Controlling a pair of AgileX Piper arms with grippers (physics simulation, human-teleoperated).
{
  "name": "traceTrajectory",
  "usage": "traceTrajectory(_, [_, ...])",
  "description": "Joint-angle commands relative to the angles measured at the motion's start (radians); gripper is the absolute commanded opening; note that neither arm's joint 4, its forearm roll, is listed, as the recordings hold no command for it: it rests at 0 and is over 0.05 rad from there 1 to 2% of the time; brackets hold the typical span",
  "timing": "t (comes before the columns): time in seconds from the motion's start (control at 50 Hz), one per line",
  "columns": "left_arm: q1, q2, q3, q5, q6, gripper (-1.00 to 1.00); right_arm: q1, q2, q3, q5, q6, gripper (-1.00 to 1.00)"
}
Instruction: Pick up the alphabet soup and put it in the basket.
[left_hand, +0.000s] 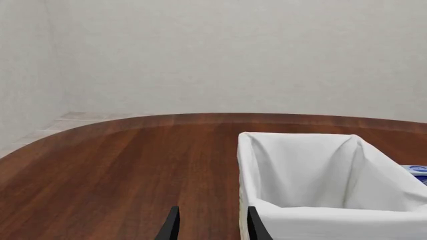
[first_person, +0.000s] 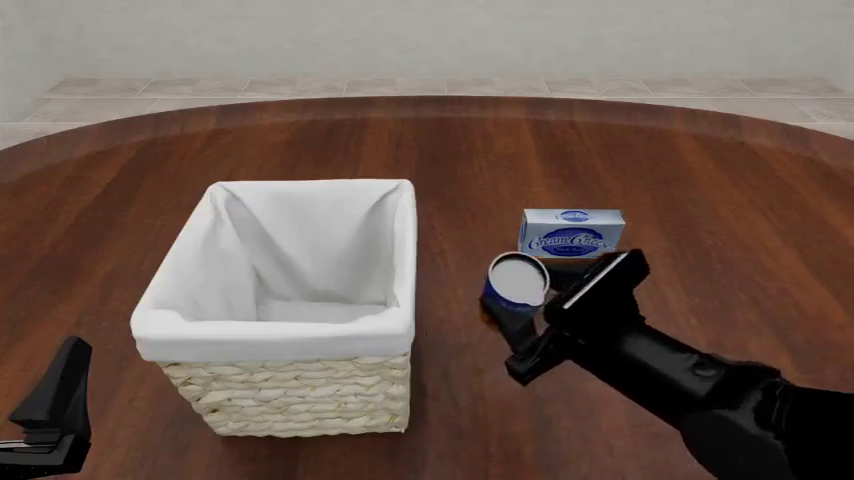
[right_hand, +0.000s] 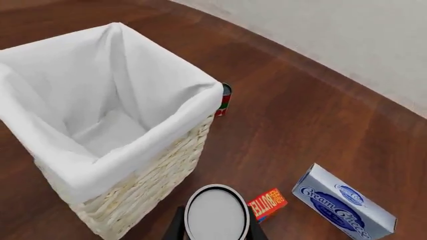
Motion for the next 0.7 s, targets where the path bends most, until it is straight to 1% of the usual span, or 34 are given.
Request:
traceTrajectory(0.02, [0.000,0.000,0.000,0.000,0.000,1.00,-0.011,-0.085,-0.026,0.067,0.009,-1.00])
traceTrajectory(0.2, [0.003,0.000,0.000,-0.005,0.004,1.00,-0.014,-0.125,-0.048,0.112,0.005,-1.00])
traceTrajectory(0.32, [0.002,0.000,0.000,-0.005,0.004,1.00,-0.019,-0.163,-0.078,0.163,-0.007,-1.00])
traceTrajectory(0.46, [0.003,0.000,0.000,-0.006,0.003,1.00,-0.020,-0.174,-0.111,0.202,-0.003,-1.00])
traceTrajectory(0.56, [0.003,0.000,0.000,-0.005,0.003,1.00,-0.019,-0.185,-0.136,0.232,-0.015,-1.00])
traceTrajectory(0.62, [0.003,0.000,0.000,-0.006,0.002,1.00,-0.011,-0.194,-0.152,0.254,-0.013,-1.00])
traceTrajectory(0.66, [0.004,0.000,0.000,-0.006,0.002,1.00,-0.014,-0.202,-0.163,0.265,-0.027,-1.00])
traceTrajectory(0.7, [0.004,0.000,0.000,-0.005,0.003,1.00,-0.009,-0.204,-0.184,0.289,-0.018,-1.00])
